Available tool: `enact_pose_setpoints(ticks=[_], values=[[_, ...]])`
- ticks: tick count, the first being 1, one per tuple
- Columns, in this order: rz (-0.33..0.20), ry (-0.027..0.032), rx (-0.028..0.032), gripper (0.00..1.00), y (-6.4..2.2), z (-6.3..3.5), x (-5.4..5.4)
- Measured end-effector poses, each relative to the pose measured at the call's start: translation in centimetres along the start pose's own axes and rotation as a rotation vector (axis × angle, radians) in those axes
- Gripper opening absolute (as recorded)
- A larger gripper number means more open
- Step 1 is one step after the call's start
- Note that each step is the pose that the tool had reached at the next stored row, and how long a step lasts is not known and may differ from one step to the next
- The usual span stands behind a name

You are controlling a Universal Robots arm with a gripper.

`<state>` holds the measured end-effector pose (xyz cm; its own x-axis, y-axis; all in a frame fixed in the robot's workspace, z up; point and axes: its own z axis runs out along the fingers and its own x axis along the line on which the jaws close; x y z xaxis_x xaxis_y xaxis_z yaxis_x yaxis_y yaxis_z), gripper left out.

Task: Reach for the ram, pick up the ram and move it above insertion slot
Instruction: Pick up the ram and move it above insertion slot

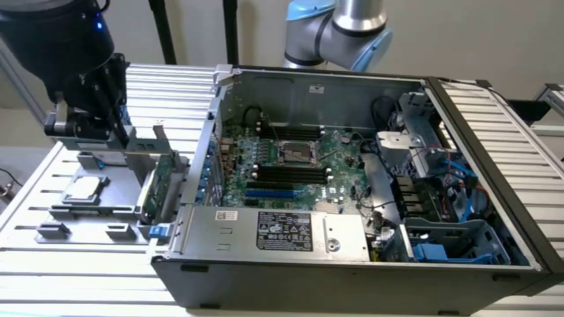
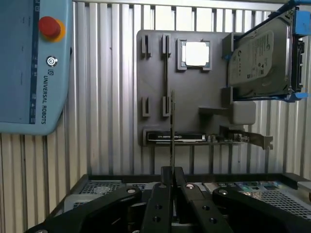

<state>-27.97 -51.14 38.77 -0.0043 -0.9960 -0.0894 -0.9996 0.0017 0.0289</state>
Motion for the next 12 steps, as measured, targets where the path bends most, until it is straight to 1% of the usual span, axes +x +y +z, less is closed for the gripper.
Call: enact_pose_setpoints(ticks=[5,12], values=[[0.0,-0.0005,-0.0034,0.13,-2.27,-0.94,-0.1],[-0.001,-0.0004,-0.0075,0.13,-5.44,-1.5,-0.1]])
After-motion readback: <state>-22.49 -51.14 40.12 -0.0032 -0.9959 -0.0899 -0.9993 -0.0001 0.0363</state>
